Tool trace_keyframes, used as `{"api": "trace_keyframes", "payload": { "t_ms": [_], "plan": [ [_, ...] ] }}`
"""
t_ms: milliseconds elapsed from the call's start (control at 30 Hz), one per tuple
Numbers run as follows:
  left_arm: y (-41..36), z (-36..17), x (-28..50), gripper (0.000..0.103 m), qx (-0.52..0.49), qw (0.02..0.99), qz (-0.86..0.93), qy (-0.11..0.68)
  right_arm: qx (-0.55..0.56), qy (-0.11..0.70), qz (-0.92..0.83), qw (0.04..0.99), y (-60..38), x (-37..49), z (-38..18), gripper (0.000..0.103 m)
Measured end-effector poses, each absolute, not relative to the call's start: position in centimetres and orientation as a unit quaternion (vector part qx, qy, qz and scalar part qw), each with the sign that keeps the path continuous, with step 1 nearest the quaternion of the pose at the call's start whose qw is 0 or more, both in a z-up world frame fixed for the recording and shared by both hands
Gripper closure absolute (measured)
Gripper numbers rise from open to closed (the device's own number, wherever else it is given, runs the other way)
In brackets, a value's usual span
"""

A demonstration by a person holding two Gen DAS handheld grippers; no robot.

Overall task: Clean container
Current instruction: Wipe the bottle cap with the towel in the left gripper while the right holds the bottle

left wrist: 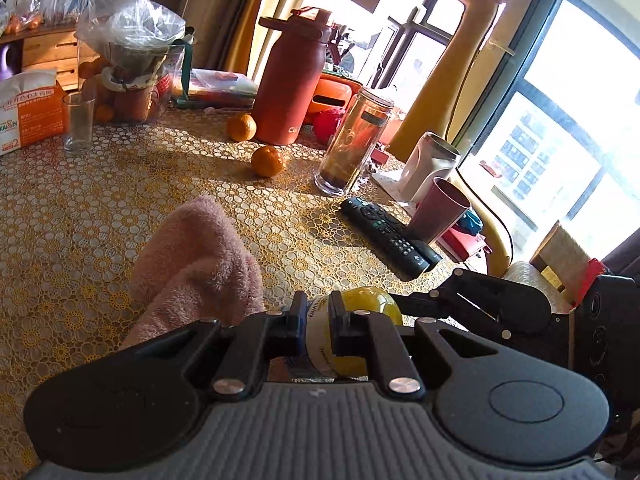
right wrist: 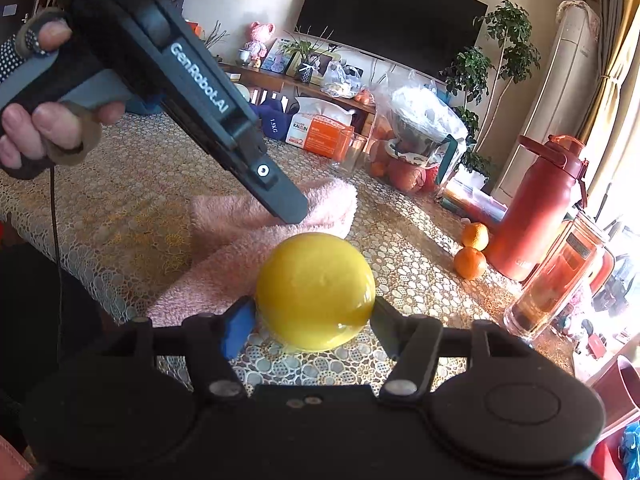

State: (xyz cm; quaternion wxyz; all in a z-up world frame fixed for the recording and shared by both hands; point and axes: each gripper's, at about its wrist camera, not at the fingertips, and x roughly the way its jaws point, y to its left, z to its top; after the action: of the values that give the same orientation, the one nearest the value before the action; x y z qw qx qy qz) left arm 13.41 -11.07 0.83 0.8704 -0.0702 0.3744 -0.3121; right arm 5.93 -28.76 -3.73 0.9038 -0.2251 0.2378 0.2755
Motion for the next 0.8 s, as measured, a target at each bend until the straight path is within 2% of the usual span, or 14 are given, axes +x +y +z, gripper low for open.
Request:
{"api": "trace_keyframes", "payload": {
  "t_ms": [167, 200, 267, 300, 333, 367, 567, 667, 733, 800],
  "plan": [
    [-11.3, 0.0, 13.4, 0.090, -0.018, 0.893, -0.254, 0.371, -0.225, 0.240, 0.274, 0.904, -28.6, 6.0, -3.7, 0.041],
    [-11.5, -0.3, 13.2, 0.083, 0.010, 0.896, -0.248, 0.369, -0.225, 0.240, 0.274, 0.904, -28.6, 6.0, -3.7, 0.041],
    [-11.9, -0.9, 12.8, 0.059, 0.058, 0.900, -0.230, 0.364, -0.225, 0.241, 0.275, 0.903, -28.7, 6.0, -3.7, 0.041],
    [-12.0, -1.2, 12.6, 0.035, 0.074, 0.901, -0.229, 0.360, -0.225, 0.241, 0.275, 0.903, -28.7, 6.0, -3.7, 0.041],
    [-12.0, -1.4, 12.4, 0.022, 0.086, 0.903, -0.229, 0.354, -0.224, 0.241, 0.275, 0.903, -28.7, 6.0, -3.7, 0.041],
    [-12.1, -1.6, 12.2, 0.022, 0.100, 0.903, -0.229, 0.348, -0.224, 0.241, 0.275, 0.904, -28.7, 6.0, -3.7, 0.041],
    [-12.4, -5.3, 13.6, 0.021, 0.130, 0.870, -0.242, 0.409, -0.224, 0.241, 0.275, 0.903, -28.8, 6.1, -3.8, 0.041],
    [-12.2, -6.3, 13.9, 0.024, 0.127, 0.872, -0.234, 0.411, -0.223, 0.242, 0.275, 0.903, -28.8, 6.1, -3.8, 0.041],
    [-12.2, -6.2, 13.9, 0.060, 0.125, 0.875, -0.227, 0.408, -0.223, 0.242, 0.275, 0.903, -28.8, 6.0, -3.8, 0.041],
    [-11.9, -5.8, 13.9, 0.076, 0.114, 0.879, -0.222, 0.406, -0.223, 0.243, 0.275, 0.903, -28.8, 6.0, -3.8, 0.041]
  ]
}}
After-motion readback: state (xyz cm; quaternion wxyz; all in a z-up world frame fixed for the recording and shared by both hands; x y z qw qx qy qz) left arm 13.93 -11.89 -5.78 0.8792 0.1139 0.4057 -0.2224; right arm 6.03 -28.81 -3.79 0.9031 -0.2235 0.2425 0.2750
